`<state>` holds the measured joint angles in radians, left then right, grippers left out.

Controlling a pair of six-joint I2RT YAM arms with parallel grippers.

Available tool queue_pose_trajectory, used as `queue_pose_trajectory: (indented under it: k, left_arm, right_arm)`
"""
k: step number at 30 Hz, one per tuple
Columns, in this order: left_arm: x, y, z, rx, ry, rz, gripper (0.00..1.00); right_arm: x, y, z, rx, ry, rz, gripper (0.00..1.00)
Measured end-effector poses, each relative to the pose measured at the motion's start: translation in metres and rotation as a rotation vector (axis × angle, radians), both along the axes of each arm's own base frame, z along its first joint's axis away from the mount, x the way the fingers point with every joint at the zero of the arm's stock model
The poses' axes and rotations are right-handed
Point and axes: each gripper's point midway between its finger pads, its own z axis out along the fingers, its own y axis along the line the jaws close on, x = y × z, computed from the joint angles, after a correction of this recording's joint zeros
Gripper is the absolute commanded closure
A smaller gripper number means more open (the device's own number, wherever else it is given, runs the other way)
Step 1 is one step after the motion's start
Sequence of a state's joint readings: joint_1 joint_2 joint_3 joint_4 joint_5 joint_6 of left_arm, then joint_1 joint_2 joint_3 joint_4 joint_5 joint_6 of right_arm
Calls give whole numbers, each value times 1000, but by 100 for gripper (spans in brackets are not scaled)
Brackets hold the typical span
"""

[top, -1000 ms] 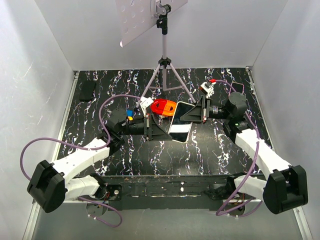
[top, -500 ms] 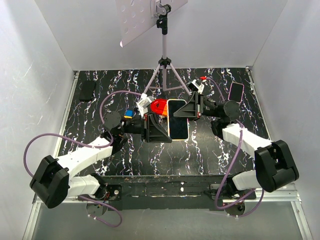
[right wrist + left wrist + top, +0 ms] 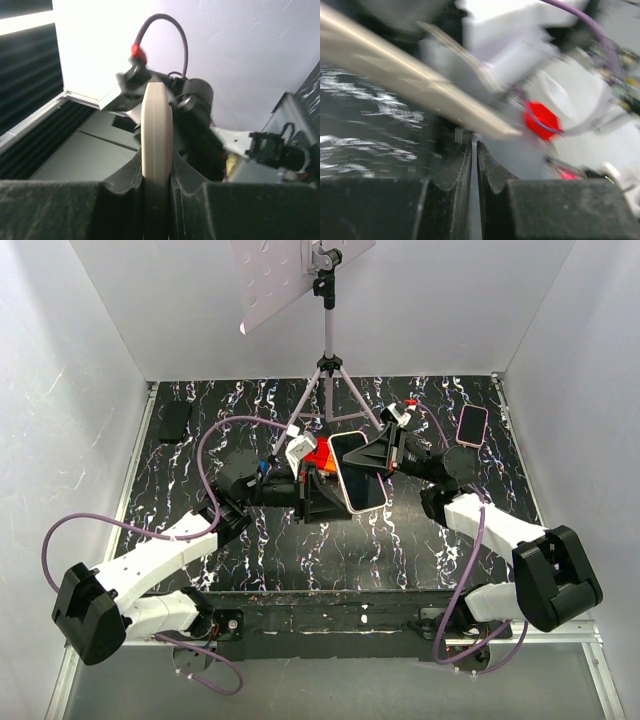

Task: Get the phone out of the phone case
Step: Remove the phone case from the phone.

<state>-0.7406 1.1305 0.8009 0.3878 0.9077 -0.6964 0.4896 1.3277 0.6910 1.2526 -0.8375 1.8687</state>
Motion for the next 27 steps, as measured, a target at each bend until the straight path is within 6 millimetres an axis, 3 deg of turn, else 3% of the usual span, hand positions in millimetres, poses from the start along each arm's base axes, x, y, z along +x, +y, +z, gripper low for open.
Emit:
queue_pose_trajectory:
  k: [2, 5, 8, 10, 12, 15, 16, 19, 21, 24, 27]
  left_arm:
    - [19, -3, -11, 49, 5, 101, 100]
    - [55, 3, -46, 154, 55, 269, 100]
    - [62, 15, -75, 232, 95, 354, 98]
    - [57, 21, -82, 257, 105, 363, 73]
    - [49, 25, -76, 241, 98, 348, 49]
    - [28, 29, -42, 125, 78, 289, 31]
    - [23, 30, -31, 88, 68, 273, 20]
    - [4, 35, 7, -41, 41, 221, 17]
    - [-3, 35, 22, -88, 31, 201, 21]
    - [-4, 31, 25, -105, 42, 180, 25]
    - [1, 20, 13, -78, 90, 156, 29]
  right_arm:
    - [1, 1, -2, -9, 19, -5, 99]
    - [-17, 3, 6, -3, -13, 33, 99]
    - [-24, -2, 17, 21, -51, 31, 99]
    - [-21, -5, 18, 26, -59, 13, 99]
    - [-15, -6, 14, 11, -58, -7, 99]
    - [-7, -4, 3, -43, -50, -39, 99]
    - [-6, -3, 0, -64, -48, -48, 99]
    - [-2, -2, -4, -105, -49, -77, 99]
    - [1, -1, -6, -120, -43, -96, 99]
    - [7, 0, -9, -127, -14, -116, 99]
    - [14, 0, -9, -119, 24, -134, 99]
